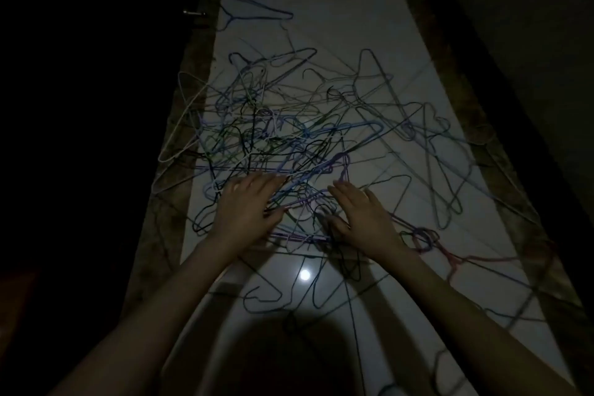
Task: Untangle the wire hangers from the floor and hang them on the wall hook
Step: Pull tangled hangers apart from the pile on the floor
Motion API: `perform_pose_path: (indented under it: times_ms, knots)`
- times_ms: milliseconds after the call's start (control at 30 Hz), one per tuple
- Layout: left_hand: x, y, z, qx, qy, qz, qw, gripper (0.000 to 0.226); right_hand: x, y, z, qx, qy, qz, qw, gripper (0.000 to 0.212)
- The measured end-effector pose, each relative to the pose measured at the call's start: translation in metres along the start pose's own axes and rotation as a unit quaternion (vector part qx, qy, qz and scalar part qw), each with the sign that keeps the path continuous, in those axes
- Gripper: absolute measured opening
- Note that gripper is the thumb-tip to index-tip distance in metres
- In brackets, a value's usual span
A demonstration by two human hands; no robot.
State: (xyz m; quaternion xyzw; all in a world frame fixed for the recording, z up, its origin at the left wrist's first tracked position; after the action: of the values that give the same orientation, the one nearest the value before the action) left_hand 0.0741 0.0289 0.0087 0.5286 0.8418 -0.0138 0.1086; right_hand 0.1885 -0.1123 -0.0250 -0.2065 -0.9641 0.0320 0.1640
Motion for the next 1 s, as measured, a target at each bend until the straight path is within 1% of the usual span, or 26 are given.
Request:
perform_pose_path:
  times_ms: [33,167,233,300,400,533,567,667,700,800,867,933,1000]
  knots:
    - [0.006,0.000,0.011,0.003,0.001,0.005,1.000,0.055,-0.003,0.005,0.009,-0.004,-0.001,-0.003,1.000,0.078]
    - [0.034,-0.011,0.047,-0.039,0.024,-0.003,0.999,0.053,-0.014,0.026,0.047,-0.016,-0.018,-0.012,1.000,0.067]
    - [0.044,-0.015,0.063,-0.034,0.038,0.002,0.999,0.053,-0.015,0.034,0.060,-0.027,-0.021,-0.019,0.999,0.073]
    - [0.055,-0.016,0.077,-0.022,0.042,-0.005,0.999,0.052,-0.015,0.043,0.071,-0.022,-0.028,-0.026,0.999,0.081]
    - [0.064,-0.019,0.096,0.006,0.021,-0.034,0.999,0.053,-0.016,0.053,0.084,-0.012,-0.020,-0.031,0.999,0.081]
    - [0.061,-0.025,0.111,0.032,0.014,-0.045,0.998,0.052,-0.011,0.060,0.102,0.012,0.020,-0.039,0.999,0.065]
    - [0.059,-0.026,0.113,0.035,0.014,-0.046,0.998,0.053,-0.009,0.062,0.107,0.016,0.023,-0.042,0.999,0.066]
    - [0.058,-0.025,0.117,0.037,0.007,-0.054,0.998,0.055,-0.005,0.067,0.115,0.013,0.011,-0.054,0.998,0.078]
    - [0.058,-0.024,0.117,0.032,0.006,-0.057,0.998,0.054,-0.005,0.068,0.116,0.010,0.008,-0.054,0.998,0.078]
    - [0.064,-0.020,0.120,0.042,0.001,-0.081,0.996,0.055,-0.010,0.065,0.114,0.007,0.018,-0.049,0.999,0.068]
    - [0.065,-0.020,0.125,0.063,-0.006,-0.095,0.994,0.059,-0.014,0.060,0.113,0.007,0.018,-0.042,0.999,0.067]
    - [0.063,-0.020,0.132,0.078,-0.020,-0.098,0.992,0.062,-0.021,0.057,0.110,-0.004,0.010,-0.033,0.999,0.064]
    - [0.058,-0.020,0.137,0.078,-0.034,-0.096,0.992,0.062,-0.030,0.056,0.107,-0.026,0.011,-0.016,0.999,0.057]
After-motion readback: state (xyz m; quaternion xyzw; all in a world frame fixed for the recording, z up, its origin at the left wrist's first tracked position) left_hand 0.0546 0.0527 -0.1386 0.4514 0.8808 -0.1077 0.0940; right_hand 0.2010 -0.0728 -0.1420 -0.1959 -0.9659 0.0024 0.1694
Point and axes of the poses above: each hand's wrist, its own y-axis towards the middle knuckle, its own z-axis out of the palm, x = y × z, the point moved 8 cm from there along y, towards the middle knuckle, and after that the axes turned 5 degrees about -z, right-handed, at the moved point
